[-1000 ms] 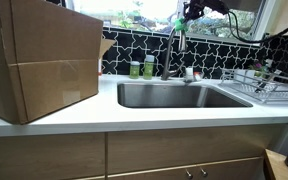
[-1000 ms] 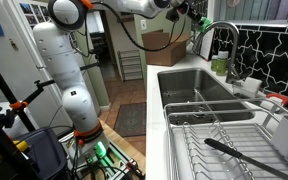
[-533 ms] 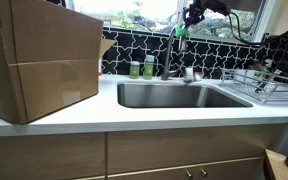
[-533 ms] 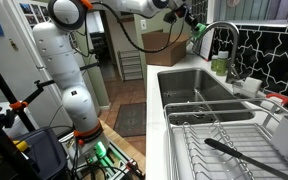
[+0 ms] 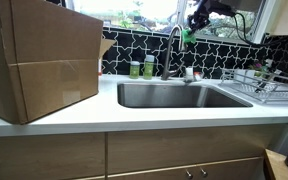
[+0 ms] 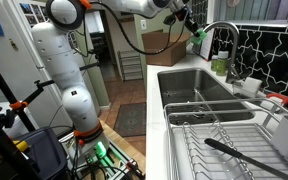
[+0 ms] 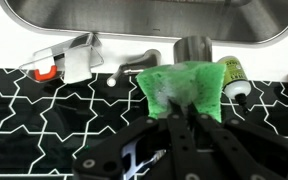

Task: Use the green sponge to wipe the faucet head

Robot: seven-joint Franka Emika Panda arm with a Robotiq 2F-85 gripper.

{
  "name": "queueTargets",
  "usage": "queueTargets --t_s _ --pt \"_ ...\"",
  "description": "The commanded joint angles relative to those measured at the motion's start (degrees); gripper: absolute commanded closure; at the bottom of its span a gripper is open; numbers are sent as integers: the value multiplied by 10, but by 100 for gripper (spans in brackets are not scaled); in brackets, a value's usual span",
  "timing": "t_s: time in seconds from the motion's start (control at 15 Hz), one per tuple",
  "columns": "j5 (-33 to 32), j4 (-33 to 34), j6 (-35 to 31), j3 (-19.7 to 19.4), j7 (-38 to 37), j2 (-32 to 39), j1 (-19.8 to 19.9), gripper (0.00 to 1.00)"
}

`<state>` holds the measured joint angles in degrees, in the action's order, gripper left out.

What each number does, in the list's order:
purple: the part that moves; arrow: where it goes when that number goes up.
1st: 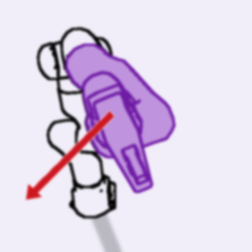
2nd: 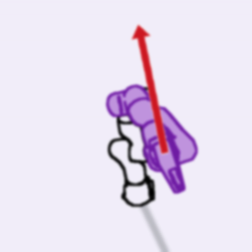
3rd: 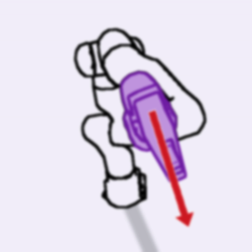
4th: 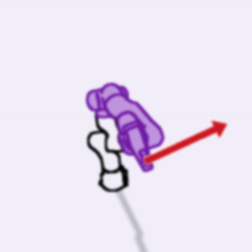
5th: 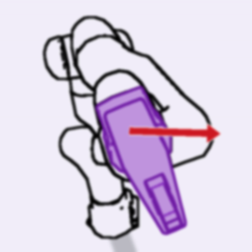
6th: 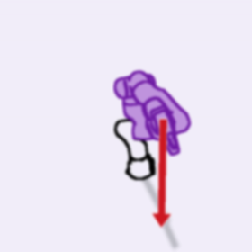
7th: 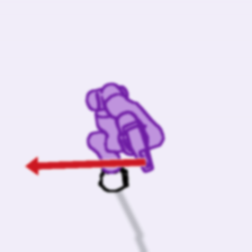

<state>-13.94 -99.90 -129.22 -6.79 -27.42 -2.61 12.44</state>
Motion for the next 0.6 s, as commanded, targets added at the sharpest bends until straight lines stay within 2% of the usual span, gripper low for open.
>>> queueTargets --t_s 0.0,0.13,0.33,0.53 --pt "11 -21 -33 -12 -3 -2 -6 94" --pt "24 -27 -41 -8 4 -2 -11 94" --pt "36 -29 -16 -3 16 -4 -20 94" --pt "15 -37 -12 -1 17 -4 -25 94"
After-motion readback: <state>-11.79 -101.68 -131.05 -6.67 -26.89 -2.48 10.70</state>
